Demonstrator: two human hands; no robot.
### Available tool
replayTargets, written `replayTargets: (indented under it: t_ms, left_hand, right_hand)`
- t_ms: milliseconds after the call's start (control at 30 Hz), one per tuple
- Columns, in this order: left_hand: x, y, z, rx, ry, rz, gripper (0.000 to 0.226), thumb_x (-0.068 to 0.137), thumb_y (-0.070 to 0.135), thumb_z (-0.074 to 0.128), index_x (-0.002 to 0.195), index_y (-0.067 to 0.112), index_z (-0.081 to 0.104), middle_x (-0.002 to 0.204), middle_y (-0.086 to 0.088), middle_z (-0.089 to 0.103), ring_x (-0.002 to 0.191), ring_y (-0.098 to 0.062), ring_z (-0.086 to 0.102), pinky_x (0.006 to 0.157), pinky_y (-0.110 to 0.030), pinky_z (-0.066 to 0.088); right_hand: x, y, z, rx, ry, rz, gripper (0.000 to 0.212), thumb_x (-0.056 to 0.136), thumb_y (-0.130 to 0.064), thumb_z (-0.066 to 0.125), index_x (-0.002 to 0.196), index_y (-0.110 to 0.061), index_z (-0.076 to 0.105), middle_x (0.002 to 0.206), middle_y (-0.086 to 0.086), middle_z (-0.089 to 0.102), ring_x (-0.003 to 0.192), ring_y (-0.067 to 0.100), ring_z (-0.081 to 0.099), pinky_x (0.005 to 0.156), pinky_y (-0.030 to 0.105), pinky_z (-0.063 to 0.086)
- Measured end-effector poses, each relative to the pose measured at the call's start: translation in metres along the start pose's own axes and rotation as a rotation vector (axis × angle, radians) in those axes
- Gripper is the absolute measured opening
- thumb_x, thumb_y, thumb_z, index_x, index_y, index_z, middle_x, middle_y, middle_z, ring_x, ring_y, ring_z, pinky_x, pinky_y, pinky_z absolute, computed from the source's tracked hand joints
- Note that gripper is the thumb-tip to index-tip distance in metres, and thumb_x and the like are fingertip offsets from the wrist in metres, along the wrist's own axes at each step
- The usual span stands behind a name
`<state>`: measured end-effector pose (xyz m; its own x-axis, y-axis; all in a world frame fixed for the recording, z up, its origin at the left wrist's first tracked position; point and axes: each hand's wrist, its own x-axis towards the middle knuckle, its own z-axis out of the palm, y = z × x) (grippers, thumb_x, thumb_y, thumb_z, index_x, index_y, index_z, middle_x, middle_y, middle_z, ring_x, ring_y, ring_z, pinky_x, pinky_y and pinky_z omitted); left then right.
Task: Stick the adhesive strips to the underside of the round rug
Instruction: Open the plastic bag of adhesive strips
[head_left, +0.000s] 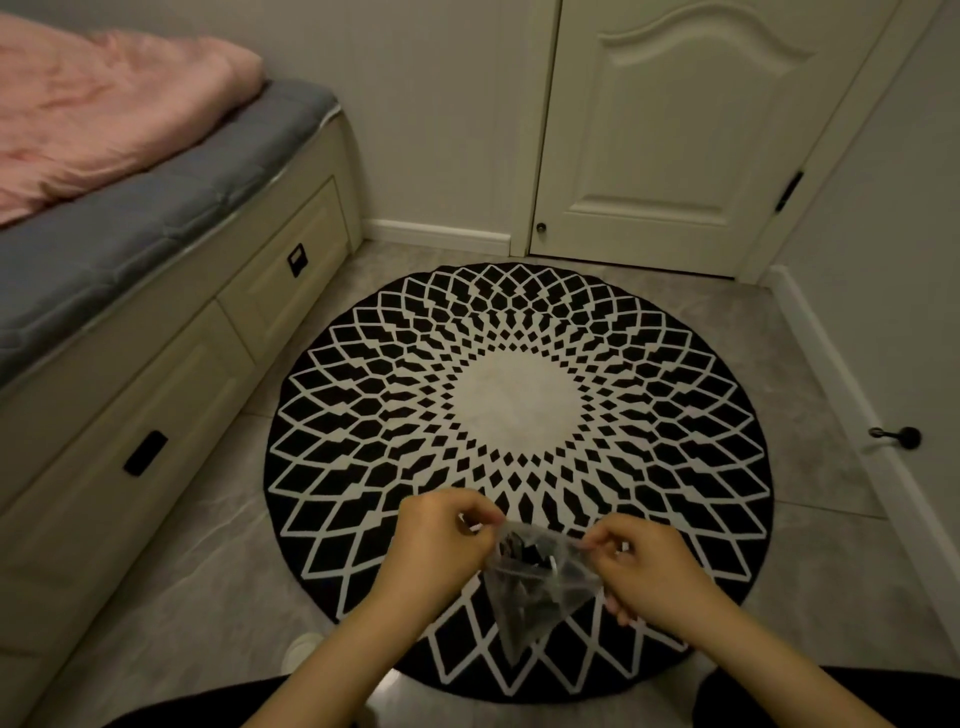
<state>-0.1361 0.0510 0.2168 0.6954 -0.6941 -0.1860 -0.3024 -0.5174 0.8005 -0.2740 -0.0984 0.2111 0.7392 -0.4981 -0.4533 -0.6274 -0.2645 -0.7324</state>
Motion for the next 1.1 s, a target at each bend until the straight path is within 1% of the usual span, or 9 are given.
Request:
replayTargets:
  t_ms: [100,200,300,500,600,667,733,867,1100]
  left_hand:
    - [0.002,0.002,-0.003,-0.006,-0.005,-0.059,0.025,0.083,0.014,0.069,0.074,0.037,0.064,0.088,0.015,0.063,0.069,-0.004,0.065,0.065,-0.015,0.053]
    - [0.001,0.009,-0.01,-0.301,-0.037,-0.122,0.02,0.082,0.007,0.067,0.079,0.026,0.07,0.088,0.007,0.068,0.07,-0.008,0.066,0.057,-0.013,0.049]
    - [-0.001,0.013,-0.015,-0.509,-0.076,-0.105,0.019,0.083,0.007,0.065,0.089,0.023,0.071,0.093,0.005,0.071,0.078,-0.008,0.068,0.061,-0.014,0.049]
    - [-0.004,0.012,-0.008,-0.623,-0.059,-0.134,0.017,0.083,0.007,0.065,0.09,0.021,0.073,0.09,0.004,0.072,0.074,-0.007,0.066,0.062,-0.018,0.05]
    - [-0.004,0.014,-0.008,-0.681,0.027,-0.126,0.014,0.084,0.008,0.064,0.089,0.017,0.073,0.086,0.001,0.073,0.065,-0.002,0.065,0.058,-0.016,0.049]
    - [-0.004,0.017,-0.01,-0.685,0.045,-0.113,0.014,0.084,0.008,0.063,0.088,0.018,0.072,0.084,0.002,0.073,0.062,0.0,0.063,0.057,-0.016,0.049]
    - [-0.003,0.018,-0.012,-0.69,0.036,-0.101,0.013,0.084,0.009,0.063,0.088,0.018,0.072,0.084,0.003,0.073,0.063,-0.002,0.063,0.061,-0.019,0.049]
    - [0.0,0.018,-0.018,-0.745,0.055,-0.086,0.013,0.083,0.01,0.062,0.088,0.018,0.072,0.087,-0.002,0.073,0.075,-0.013,0.065,0.065,-0.025,0.049]
    - [0.0,0.021,-0.021,-0.86,-0.028,-0.079,0.022,0.066,0.024,0.066,0.086,0.015,0.072,0.084,-0.002,0.073,0.085,-0.026,0.06,0.078,-0.038,0.05]
  right_hand:
    - [0.003,-0.001,-0.002,-0.015,0.015,0.007,0.015,0.092,-0.01,0.054,0.09,-0.022,0.063,0.086,0.001,0.063,0.05,0.005,0.058,0.048,0.016,0.047]
    - [0.001,-0.006,-0.005,0.072,0.032,0.012,0.018,0.093,-0.009,0.051,0.091,-0.019,0.065,0.089,0.001,0.065,0.057,0.012,0.063,0.051,0.02,0.051]
    - [0.0,-0.007,-0.008,0.205,0.024,0.03,0.026,0.098,-0.012,0.042,0.098,-0.019,0.066,0.093,0.0,0.068,0.069,0.011,0.069,0.055,0.024,0.055]
    - [0.001,-0.017,-0.01,0.449,-0.062,0.17,0.021,0.097,-0.018,0.045,0.103,-0.018,0.065,0.102,0.007,0.067,0.085,0.016,0.068,0.061,0.033,0.058]
    - [0.003,-0.01,-0.013,0.442,-0.073,0.044,0.028,0.092,-0.031,0.049,0.104,-0.017,0.069,0.109,0.004,0.068,0.098,0.018,0.065,0.079,0.036,0.055]
    - [0.002,-0.004,-0.015,0.517,-0.108,-0.008,0.042,0.077,-0.042,0.05,0.103,-0.018,0.072,0.113,0.0,0.068,0.109,0.019,0.06,0.093,0.042,0.049]
    - [0.003,0.001,-0.013,0.652,-0.131,-0.018,0.053,0.073,-0.052,0.049,0.103,-0.017,0.073,0.115,-0.001,0.068,0.112,0.021,0.059,0.096,0.048,0.045]
    - [0.01,0.01,-0.002,0.785,-0.099,0.148,0.075,0.077,-0.073,0.04,0.112,-0.013,0.066,0.114,0.007,0.067,0.107,0.025,0.063,0.092,0.05,0.049]
    - [0.017,0.019,0.018,0.862,-0.182,0.354,0.078,0.071,-0.059,0.051,0.133,-0.012,0.048,0.126,0.015,0.058,0.113,0.032,0.058,0.092,0.053,0.048]
